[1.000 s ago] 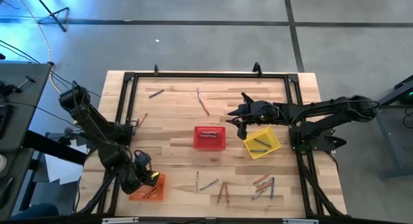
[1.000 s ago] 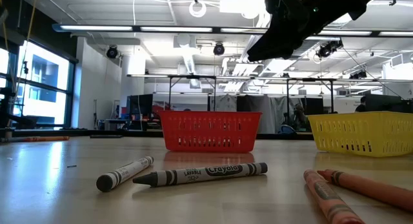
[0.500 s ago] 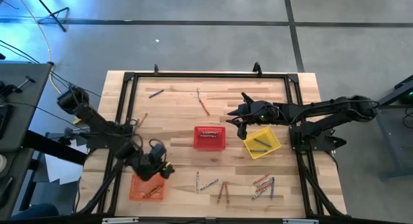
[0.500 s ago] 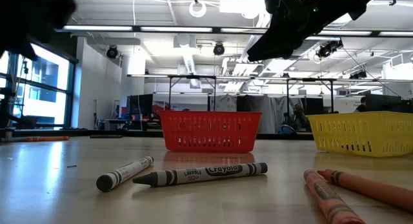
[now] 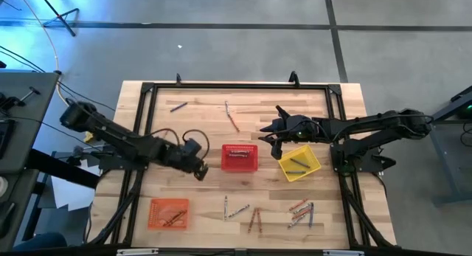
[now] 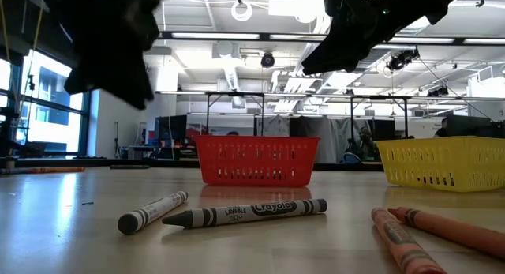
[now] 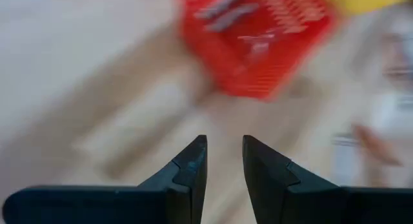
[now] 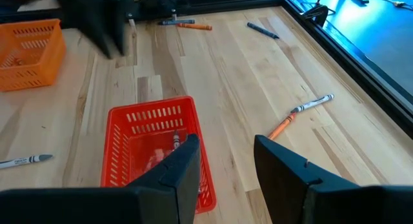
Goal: Sort crayons
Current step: Put the orange crayon into the orange bin
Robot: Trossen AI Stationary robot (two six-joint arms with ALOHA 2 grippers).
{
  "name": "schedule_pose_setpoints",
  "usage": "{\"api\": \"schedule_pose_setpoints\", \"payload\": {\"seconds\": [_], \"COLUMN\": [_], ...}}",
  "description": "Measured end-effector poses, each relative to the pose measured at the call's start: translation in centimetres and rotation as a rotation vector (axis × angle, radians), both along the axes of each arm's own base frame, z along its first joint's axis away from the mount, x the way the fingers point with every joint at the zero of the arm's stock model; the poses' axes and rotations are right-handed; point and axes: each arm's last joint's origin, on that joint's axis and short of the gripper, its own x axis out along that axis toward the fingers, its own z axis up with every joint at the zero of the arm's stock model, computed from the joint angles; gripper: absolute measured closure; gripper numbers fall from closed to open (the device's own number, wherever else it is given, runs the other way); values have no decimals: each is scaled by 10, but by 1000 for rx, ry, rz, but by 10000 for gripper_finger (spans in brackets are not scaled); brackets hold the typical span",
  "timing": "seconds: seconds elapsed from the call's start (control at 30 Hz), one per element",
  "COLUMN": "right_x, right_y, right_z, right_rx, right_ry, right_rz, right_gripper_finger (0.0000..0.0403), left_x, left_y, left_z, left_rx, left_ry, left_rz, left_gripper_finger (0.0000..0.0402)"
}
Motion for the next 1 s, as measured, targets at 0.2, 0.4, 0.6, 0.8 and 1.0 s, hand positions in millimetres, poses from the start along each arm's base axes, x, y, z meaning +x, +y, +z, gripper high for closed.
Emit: {"api": "schedule_pose_setpoints", "payload": {"seconds": [0.2,0.4,0.6,0.8,1.0], "right_x": [0,0,-1,-2,-2], "right_y": [0,0,0,0,0], "right_z": [0,-1,-3,-5,-5], "right_rx": [0,-13,-13,-22,-34], "right_ry": [4,16,33,56,59], "right_rz": [0,7,7,13,20], "right_gripper_finger": [263,263,263,263,263], "left_x": [-20,-30,-47,-61,-69], "left_y": [47,83,116,138,153], "left_z": [-13,-15,-16,-16,-16], "left_rx": [51,69,57,7,-5], "left_ry": [343,509,657,729,750], "left_rz": [103,84,142,196,202], "left_gripper_finger": [314,314,314,314,314]}}
